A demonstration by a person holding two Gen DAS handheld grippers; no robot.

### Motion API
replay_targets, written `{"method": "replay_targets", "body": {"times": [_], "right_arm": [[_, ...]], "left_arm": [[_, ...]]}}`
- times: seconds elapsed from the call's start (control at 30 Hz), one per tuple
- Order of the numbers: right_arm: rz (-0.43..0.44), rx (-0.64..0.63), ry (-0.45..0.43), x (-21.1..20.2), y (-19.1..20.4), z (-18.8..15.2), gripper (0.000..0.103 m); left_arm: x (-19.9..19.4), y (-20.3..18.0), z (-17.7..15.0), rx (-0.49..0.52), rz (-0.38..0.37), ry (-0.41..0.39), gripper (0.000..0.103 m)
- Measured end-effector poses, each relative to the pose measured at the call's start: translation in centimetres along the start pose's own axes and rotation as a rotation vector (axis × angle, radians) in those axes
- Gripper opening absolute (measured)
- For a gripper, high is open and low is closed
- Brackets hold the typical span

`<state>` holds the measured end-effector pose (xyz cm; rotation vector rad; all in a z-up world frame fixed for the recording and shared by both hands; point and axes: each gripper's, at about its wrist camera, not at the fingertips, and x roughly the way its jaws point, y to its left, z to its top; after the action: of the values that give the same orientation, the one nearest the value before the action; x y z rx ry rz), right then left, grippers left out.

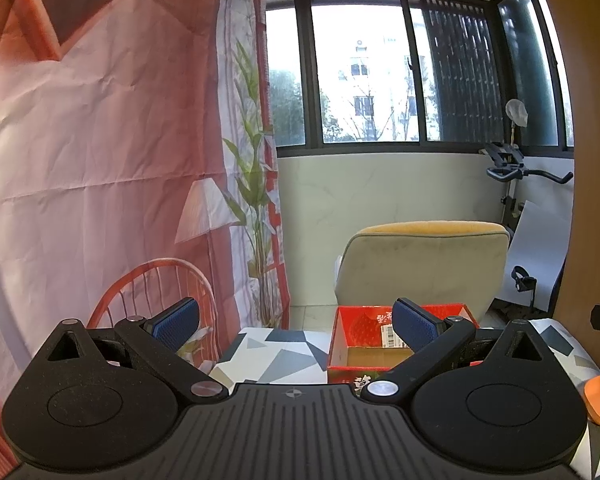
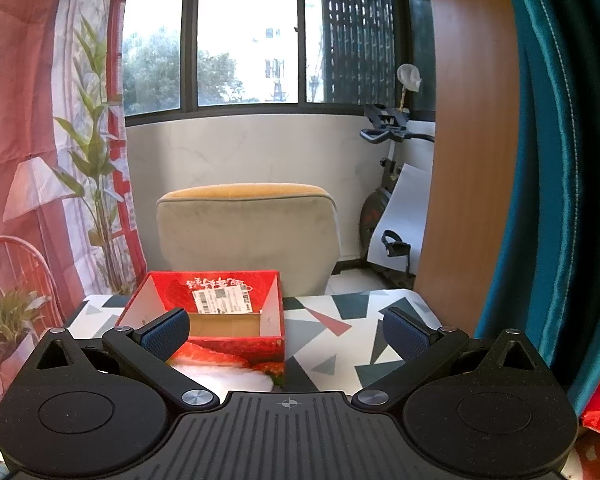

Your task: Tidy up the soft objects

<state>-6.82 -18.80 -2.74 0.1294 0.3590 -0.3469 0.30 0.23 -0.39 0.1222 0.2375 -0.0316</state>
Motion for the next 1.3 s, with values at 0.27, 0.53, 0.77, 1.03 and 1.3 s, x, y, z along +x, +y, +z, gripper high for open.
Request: {"method": "replay_targets", "body": {"times": [0.27, 0.53, 0.77, 1.03, 1.3], "right_arm": [[-0.001, -0.003, 0.001, -0.08, -0.14, 0.16, 0.103], [-0.007, -0.006, 0.001, -0.19, -0.31, -0.14, 0.103], [-0.007, -0.008, 0.002, 0.00, -0.40, -0.30, 0.103], [-0.010, -0.012, 0.003, -0.01, -0.32, -0.44, 0.103], [-0.011, -0.015, 0.004, -0.05, -0.24, -0.32, 0.103]], "left_arm": [[0.00, -0.02, -0.01, 0.000, 0.001, 0.000, 0.103], [-0.01, -0.05, -0.03, 0.000, 0.000, 0.000, 0.103], [0.01, -0.14, -0.06, 0.002, 0.000, 0.000, 0.103], [0.06, -0.16, -0.04, 0.002, -0.001, 0.001, 0.103], [0.06, -0.19, -0.03, 0.003, -0.001, 0.002, 0.103]]}}
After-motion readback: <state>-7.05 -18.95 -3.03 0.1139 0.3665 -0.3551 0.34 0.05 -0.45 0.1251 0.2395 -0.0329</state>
